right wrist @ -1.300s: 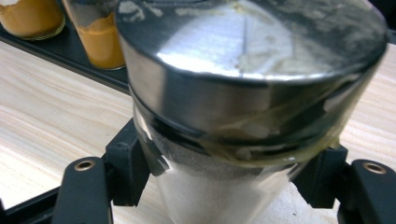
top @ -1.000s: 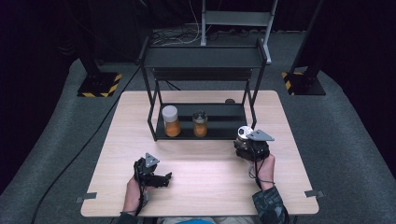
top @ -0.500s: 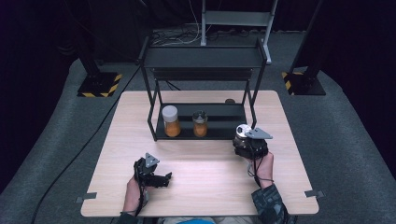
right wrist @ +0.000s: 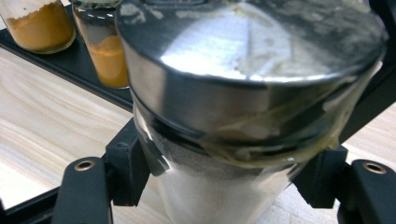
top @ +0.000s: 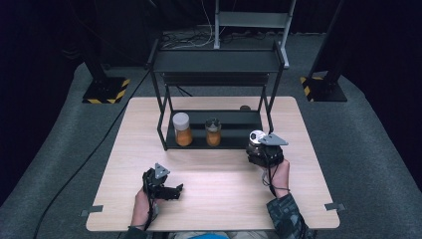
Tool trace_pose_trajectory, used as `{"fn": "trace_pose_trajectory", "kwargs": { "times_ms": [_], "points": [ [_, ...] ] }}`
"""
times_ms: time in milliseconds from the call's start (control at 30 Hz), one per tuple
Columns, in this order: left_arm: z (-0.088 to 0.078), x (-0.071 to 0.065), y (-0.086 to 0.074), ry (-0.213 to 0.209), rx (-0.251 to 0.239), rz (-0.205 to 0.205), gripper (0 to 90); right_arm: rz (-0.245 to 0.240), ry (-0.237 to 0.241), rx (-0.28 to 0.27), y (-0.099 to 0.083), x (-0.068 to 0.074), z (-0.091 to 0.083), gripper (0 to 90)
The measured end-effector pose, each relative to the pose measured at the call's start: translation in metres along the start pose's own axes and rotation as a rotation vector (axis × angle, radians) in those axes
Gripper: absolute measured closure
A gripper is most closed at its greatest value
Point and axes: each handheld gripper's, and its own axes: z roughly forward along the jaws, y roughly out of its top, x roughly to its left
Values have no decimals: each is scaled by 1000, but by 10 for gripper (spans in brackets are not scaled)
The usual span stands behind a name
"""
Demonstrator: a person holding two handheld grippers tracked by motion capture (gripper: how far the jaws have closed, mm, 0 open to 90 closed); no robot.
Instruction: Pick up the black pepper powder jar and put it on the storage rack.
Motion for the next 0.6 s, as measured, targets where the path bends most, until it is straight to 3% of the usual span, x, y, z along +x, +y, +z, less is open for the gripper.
{"fn": "trace_pose_trajectory", "kwargs": {
  "times_ms": [600],
  "points": [
    [0, 0, 0, 1, 0, 4, 5, -20, 10, -2, 10, 3, 5, 305]
  ]
}}
